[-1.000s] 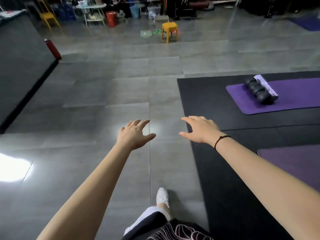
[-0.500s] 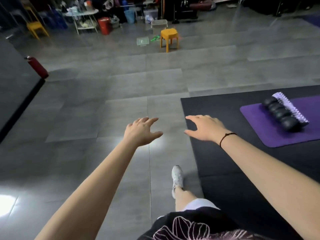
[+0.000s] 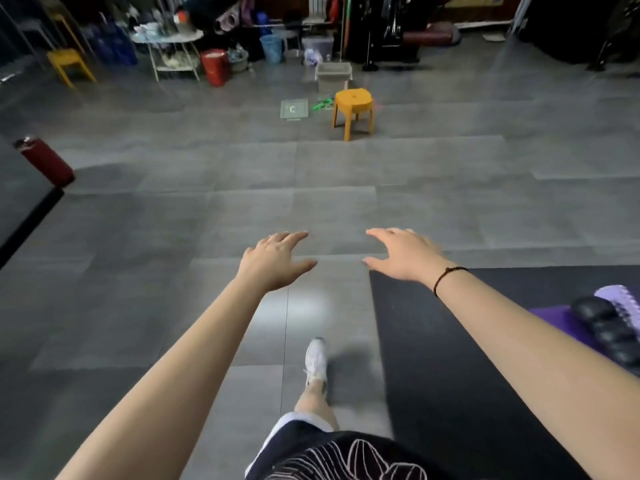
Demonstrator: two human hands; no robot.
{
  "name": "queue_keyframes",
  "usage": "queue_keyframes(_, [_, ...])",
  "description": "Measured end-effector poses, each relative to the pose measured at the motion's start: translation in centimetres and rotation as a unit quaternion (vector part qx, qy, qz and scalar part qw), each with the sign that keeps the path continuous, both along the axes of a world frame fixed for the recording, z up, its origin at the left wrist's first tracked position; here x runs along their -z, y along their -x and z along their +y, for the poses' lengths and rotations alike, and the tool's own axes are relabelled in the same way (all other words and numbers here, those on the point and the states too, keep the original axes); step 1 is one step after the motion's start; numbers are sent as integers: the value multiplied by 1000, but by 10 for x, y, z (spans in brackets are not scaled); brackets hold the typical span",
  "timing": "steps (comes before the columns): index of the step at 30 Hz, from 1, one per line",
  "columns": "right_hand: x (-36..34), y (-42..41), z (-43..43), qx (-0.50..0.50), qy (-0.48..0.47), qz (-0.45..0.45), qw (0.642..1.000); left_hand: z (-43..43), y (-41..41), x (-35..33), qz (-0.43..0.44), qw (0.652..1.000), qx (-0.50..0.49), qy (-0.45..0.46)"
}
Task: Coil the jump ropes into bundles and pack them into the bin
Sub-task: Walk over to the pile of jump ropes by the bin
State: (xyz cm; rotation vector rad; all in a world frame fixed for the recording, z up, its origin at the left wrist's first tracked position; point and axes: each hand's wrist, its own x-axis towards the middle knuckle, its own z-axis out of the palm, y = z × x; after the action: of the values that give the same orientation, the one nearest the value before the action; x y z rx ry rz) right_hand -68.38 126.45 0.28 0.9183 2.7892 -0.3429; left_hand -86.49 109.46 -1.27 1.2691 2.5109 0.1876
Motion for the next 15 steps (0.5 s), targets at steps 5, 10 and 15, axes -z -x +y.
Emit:
queue_keyframes(5, [27,111,144,16,4,-5,1000,151,127,29,-23,999,24,32])
queue_keyframes(10, [37,195,265,7,62,-75,995,303,246,24,-98,987,65,109])
queue_keyframes(15, [47,268,391,45,101,-100,989,437,326,11,-78,986,112,100])
